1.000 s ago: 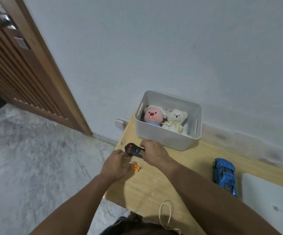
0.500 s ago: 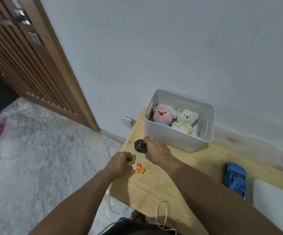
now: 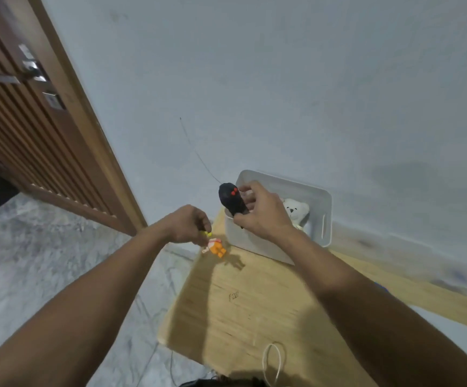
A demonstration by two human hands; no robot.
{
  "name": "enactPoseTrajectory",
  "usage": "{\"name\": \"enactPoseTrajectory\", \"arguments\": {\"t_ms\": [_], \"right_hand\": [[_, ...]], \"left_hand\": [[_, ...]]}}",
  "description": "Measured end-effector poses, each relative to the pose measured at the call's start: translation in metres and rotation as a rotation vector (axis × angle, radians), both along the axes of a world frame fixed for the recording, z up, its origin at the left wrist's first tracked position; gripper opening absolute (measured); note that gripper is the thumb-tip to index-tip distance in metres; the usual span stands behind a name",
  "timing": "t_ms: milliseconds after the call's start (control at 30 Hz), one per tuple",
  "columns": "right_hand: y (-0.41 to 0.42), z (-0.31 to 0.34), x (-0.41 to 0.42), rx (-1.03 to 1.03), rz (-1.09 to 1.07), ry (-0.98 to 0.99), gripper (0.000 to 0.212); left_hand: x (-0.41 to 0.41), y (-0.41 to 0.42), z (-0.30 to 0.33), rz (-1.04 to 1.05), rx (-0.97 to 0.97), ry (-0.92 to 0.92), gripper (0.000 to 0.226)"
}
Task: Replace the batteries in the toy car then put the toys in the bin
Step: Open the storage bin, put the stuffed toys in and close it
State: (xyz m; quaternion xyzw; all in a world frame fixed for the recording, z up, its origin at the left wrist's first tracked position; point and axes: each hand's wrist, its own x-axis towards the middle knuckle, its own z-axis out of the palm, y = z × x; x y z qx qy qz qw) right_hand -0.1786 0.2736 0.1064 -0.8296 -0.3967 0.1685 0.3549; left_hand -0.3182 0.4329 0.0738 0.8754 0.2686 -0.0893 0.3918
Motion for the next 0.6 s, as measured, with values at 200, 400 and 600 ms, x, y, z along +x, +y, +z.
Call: {"name": "enactPoseTrajectory", "arguments": {"t_ms": [200, 400, 600], "right_hand": [[-0.042, 0.013, 0.057, -0.289, -0.095, -0.174, 0.061], [-0.070, 0.003, 0.082, -0.521, -0.113, -0.272, 0.052], [-0.069, -0.016, 0.082, -0.699, -0.044, -0.419, 0.040]], "left_hand": [[0.056, -0.008, 0.046, -0.029, 0.065, -0.144, 0.024], [0.099, -0.013, 0.069, -0.117, 0.124, -0.201, 0.025], [0.130, -0.012, 0.071, -0.113, 0.164, -0.240, 0.023]]}}
